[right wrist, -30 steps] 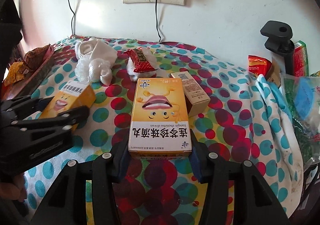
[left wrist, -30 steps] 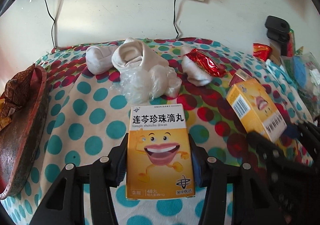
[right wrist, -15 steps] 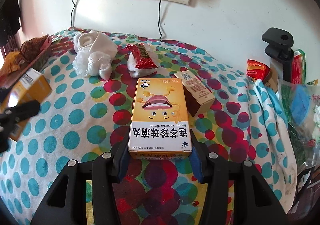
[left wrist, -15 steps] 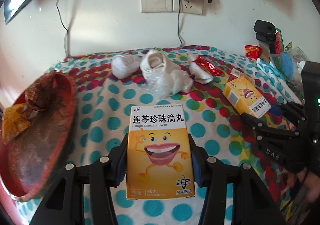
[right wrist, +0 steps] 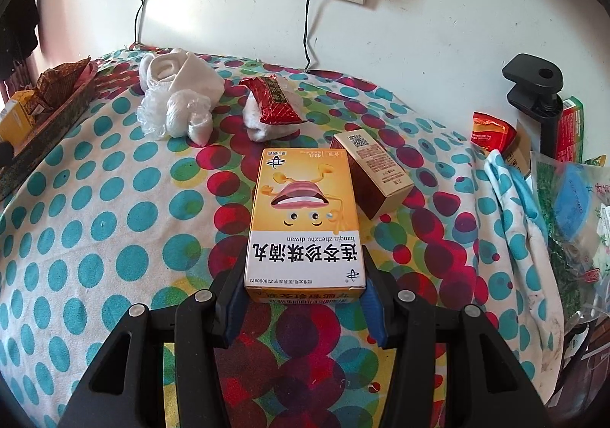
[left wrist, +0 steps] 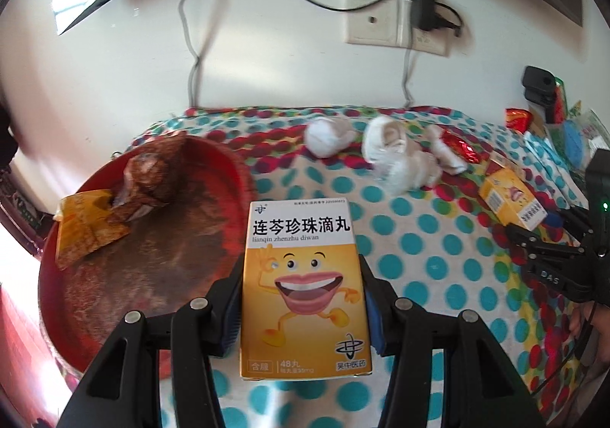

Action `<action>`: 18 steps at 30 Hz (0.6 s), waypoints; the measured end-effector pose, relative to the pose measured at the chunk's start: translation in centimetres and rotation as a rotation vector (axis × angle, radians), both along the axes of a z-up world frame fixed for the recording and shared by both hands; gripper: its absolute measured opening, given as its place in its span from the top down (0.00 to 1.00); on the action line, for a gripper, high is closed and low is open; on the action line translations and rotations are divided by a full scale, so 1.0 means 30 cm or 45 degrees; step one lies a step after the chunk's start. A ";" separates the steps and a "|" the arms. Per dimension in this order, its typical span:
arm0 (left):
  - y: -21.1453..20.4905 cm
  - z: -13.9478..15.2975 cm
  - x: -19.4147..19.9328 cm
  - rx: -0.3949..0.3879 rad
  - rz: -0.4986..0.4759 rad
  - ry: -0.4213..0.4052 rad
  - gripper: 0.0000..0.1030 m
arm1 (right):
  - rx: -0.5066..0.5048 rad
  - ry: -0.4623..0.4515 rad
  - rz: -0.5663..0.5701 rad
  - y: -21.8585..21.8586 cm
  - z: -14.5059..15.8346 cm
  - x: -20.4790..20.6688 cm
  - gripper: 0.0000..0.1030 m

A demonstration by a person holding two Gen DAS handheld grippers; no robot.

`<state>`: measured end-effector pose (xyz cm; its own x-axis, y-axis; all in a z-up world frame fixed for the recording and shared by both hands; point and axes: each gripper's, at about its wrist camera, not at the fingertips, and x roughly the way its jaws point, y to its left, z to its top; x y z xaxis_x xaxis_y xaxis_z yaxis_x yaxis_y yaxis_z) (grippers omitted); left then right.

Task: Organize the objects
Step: 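Carry the yellow medicine box into the red tray and release it with the left gripper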

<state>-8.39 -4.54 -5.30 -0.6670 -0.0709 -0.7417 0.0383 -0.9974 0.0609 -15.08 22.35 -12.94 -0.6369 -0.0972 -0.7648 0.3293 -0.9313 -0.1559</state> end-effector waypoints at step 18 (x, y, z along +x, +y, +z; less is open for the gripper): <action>-0.376 0.019 0.041 0.004 0.213 0.002 0.49 | -0.010 -0.007 -0.002 0.000 0.002 0.000 0.53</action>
